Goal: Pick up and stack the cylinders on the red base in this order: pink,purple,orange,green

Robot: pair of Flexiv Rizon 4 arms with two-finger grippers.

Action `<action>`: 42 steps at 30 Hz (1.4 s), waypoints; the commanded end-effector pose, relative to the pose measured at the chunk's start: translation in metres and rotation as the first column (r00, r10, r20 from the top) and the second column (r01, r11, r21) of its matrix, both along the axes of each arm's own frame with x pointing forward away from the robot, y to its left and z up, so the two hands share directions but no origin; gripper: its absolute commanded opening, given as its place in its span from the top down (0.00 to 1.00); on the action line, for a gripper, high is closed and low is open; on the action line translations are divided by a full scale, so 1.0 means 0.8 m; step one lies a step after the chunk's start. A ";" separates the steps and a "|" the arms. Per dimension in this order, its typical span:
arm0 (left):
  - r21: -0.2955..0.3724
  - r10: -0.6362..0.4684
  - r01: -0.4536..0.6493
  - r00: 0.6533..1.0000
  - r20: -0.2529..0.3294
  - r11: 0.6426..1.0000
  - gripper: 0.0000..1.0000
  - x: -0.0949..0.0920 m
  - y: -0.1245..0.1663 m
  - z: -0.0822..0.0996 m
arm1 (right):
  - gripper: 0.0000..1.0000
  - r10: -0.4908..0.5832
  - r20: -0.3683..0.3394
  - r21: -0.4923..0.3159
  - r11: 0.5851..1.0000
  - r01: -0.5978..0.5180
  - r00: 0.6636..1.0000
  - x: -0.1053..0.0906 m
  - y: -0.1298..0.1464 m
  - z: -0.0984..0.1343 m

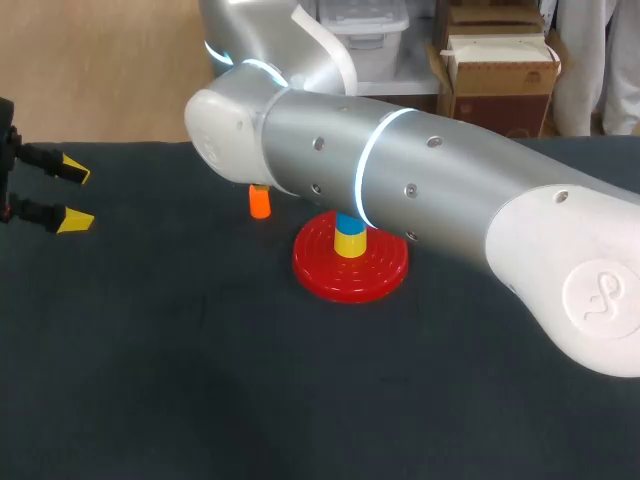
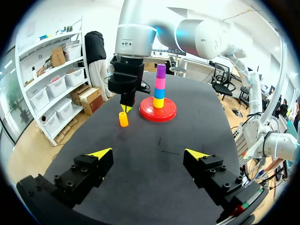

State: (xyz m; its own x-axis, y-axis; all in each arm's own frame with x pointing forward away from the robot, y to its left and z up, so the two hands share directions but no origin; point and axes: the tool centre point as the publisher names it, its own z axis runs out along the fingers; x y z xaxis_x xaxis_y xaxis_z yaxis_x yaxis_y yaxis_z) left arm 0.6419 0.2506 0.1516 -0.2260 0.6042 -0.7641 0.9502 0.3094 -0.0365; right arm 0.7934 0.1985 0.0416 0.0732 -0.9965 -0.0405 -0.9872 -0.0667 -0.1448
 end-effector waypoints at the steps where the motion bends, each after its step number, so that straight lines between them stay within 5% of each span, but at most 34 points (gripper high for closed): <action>1: -0.003 -0.002 0.002 1.000 0.003 1.000 0.00 0.001 0.001 -0.002 | 0.00 0.017 -0.323 -0.024 0.999 -0.026 0.946 0.012 0.008 0.002; 33: -0.003 -0.002 0.002 1.000 0.003 1.000 0.00 0.001 0.001 -0.002 | 0.00 0.032 -0.386 -0.035 0.998 -0.049 0.922 0.020 0.017 -0.021; 35: -0.003 -0.002 0.002 1.000 0.003 1.000 0.00 0.001 0.001 -0.002 | 0.08 0.032 -0.388 -0.035 0.998 -0.049 0.921 0.020 0.017 -0.022; 39: -0.003 -0.002 0.002 1.000 0.003 1.000 0.00 0.001 0.001 -0.002 | 0.51 0.026 -0.388 -0.041 0.998 -0.046 0.921 0.020 0.016 -0.023; 42: -0.003 -0.002 0.002 1.000 0.003 1.000 0.00 0.001 0.001 -0.002 | 0.73 0.021 -0.386 -0.042 0.998 -0.041 0.922 0.020 0.014 -0.023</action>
